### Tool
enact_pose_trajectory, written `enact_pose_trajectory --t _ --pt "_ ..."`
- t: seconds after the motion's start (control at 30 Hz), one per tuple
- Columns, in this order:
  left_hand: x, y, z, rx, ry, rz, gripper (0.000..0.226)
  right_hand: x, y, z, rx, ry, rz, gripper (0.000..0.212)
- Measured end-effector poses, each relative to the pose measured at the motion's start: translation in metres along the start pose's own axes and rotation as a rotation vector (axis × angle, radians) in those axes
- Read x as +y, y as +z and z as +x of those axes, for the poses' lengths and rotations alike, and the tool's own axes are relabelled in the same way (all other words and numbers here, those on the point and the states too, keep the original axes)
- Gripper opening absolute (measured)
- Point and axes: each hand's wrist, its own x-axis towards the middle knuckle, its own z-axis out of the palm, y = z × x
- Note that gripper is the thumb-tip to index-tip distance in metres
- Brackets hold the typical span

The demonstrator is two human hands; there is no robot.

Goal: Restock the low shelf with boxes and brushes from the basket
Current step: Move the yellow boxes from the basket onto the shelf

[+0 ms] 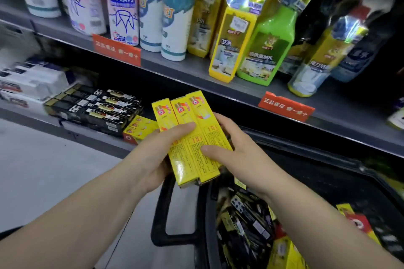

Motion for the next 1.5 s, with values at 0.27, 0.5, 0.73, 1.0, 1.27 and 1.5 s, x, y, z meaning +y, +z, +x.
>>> enact_pose_trajectory --t 0.27,0.5,0.73,1.0,1.27,1.5 --pt "0.017 -0.082 0.048 0.278 -0.005 -0.081 0.019 -0.009 0.033 0.114 0.005 0.131 -0.141 0.029" --pt "0.009 -0.148 0.105 0.480 -0.020 -0.077 0.019 0.031 0.048 0.236 -0.068 0.226 -0.848 0.032" --pt "0.009 -0.183 0.134 0.565 -0.016 -0.156 0.014 0.087 0.068 0.323 -0.147 0.181 -0.943 0.042" --pt "0.004 -0.195 0.155 0.535 -0.046 -0.198 0.016 0.142 0.106 0.357 -0.318 0.202 -0.840 0.050" --pt "-0.001 -0.184 0.173 0.512 -0.090 -0.209 0.019 0.124 0.104 0.343 -0.384 0.164 -1.022 0.062" --pt "0.000 -0.171 0.180 0.444 -0.071 -0.215 0.034 0.051 0.120 0.281 -0.699 0.321 -0.005 0.043"
